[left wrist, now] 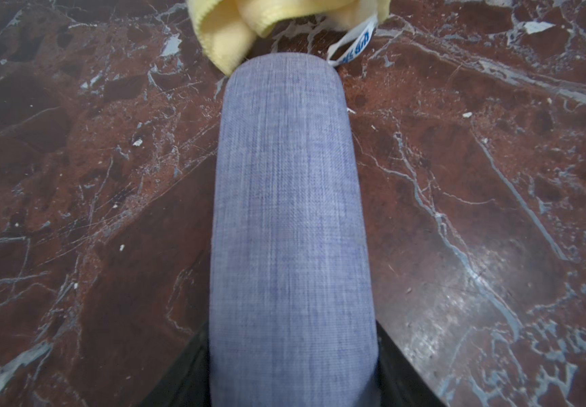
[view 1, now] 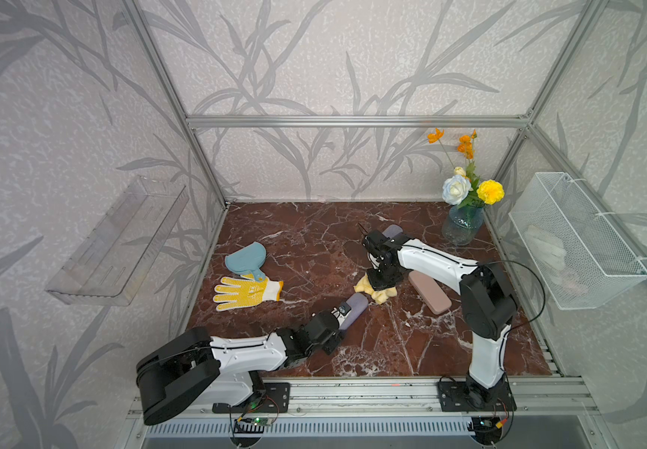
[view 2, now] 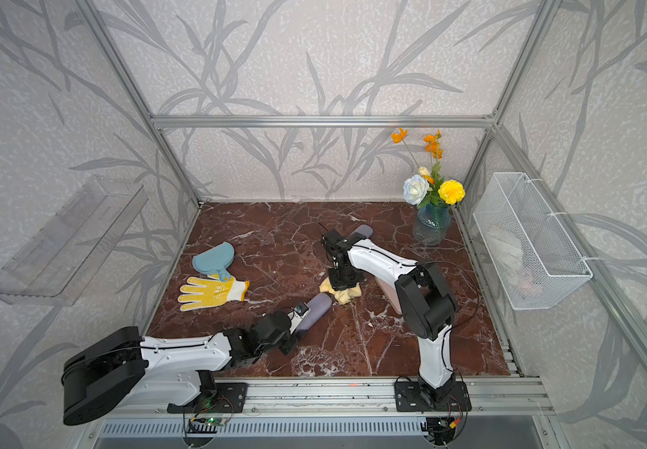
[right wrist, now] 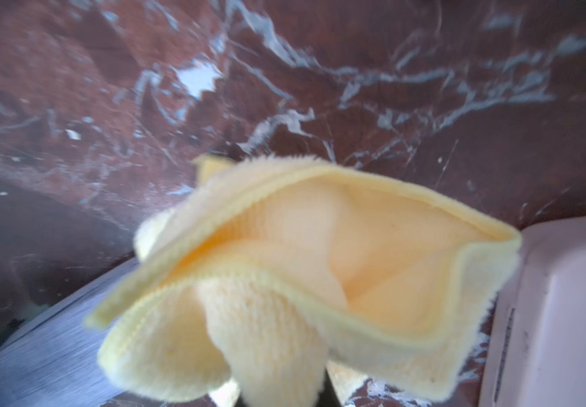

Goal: Wipe the eyeglass case
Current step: Wipe the dirt from the eyeglass case.

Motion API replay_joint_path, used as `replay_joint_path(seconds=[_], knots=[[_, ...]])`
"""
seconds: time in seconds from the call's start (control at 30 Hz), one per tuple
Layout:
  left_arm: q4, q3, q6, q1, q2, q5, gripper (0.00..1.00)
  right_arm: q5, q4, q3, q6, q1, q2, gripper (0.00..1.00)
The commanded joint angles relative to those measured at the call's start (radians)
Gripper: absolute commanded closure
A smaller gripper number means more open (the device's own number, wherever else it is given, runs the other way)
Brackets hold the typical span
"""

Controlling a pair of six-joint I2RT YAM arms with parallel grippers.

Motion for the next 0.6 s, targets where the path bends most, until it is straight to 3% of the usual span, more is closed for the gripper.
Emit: replay_joint_path(seconds=[0.0,0.1,0.13,0.2,0.27,0.33,0.4,0.47,0.57], knots=[[0.034,0.003,0.010,-0.006,-0.008,-0.023,0.76,-0.189,-0.007,0.028,0.036,0.056,-0.039,1.00],[0.038,0.002,0.013,-0.007,-0.005,-0.024,0.76,-0.601,0.273,-0.109,0.258,0.085,-0.015,1.00],[0.036,0.006,0.018,-0.007,0.000,-0.022,0.76,-0.677,0.368,-0.155,0.338,0.091,0.001,1.00],[0.024,0.016,0.025,-0.006,0.007,-0.026,0.76,-0.703,0.421,-0.204,0.371,0.070,0.014,1.00],[0.024,0.019,0.027,-0.007,0.011,-0.028,0.76,-0.612,0.334,-0.204,0.286,0.011,0.007,1.00],[0.036,0.019,0.026,-0.008,0.014,-0.025,0.75,-0.366,0.133,-0.141,0.122,-0.058,0.014,1.00],[0.049,0.018,0.028,-0.008,0.020,-0.021,0.75,-0.179,0.030,-0.095,0.063,-0.119,0.012,1.00],[0.047,0.025,0.030,-0.009,0.033,-0.021,0.76,-0.122,0.021,-0.072,0.053,-0.147,-0.023,1.00],[0.043,0.027,0.026,-0.013,0.029,-0.022,0.77,-0.150,-0.009,0.001,0.036,-0.089,-0.050,1.00]])
